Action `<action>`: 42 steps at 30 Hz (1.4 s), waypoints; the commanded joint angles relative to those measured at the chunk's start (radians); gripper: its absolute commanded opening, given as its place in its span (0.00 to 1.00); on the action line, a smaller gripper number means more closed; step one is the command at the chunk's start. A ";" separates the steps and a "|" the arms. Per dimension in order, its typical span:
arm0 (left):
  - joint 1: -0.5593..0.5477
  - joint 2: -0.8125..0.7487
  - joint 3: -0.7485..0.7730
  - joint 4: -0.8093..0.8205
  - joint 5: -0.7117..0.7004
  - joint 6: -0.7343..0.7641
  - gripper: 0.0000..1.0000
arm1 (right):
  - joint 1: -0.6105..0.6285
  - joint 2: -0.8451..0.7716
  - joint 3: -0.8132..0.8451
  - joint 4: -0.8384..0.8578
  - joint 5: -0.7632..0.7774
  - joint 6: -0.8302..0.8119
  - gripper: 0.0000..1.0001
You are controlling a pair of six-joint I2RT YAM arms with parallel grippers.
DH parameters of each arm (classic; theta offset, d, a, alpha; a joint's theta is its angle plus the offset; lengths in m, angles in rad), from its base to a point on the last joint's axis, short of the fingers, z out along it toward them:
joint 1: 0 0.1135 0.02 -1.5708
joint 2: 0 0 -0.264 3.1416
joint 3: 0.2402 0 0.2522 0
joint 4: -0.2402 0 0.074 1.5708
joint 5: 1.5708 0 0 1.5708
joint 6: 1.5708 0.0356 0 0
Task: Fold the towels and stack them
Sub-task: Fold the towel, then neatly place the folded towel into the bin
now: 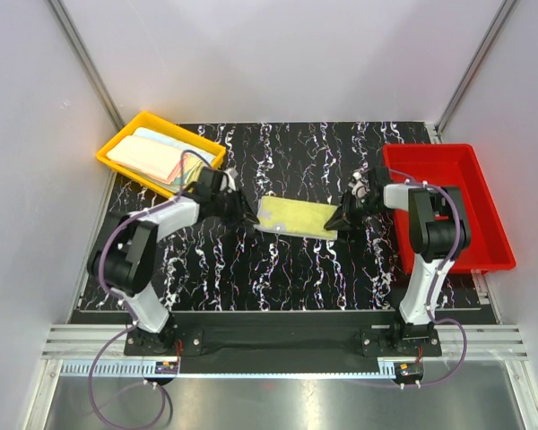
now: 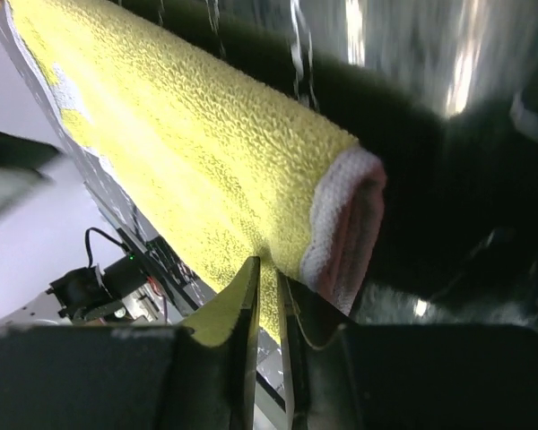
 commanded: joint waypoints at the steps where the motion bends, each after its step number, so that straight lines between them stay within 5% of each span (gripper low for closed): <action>1: 0.058 -0.086 0.088 -0.031 -0.022 0.060 0.39 | 0.016 -0.076 -0.102 0.091 0.097 0.016 0.20; 12: 0.011 0.184 0.260 0.143 0.207 0.006 0.36 | 0.022 -0.160 -0.039 0.035 0.043 0.030 0.24; 26: -0.001 0.146 0.035 0.272 0.184 0.008 0.37 | 0.157 -0.079 -0.007 0.194 -0.109 0.165 0.25; 42: 0.011 0.060 -0.035 0.229 0.127 0.029 0.38 | 0.130 -0.036 -0.159 0.197 -0.086 0.015 0.17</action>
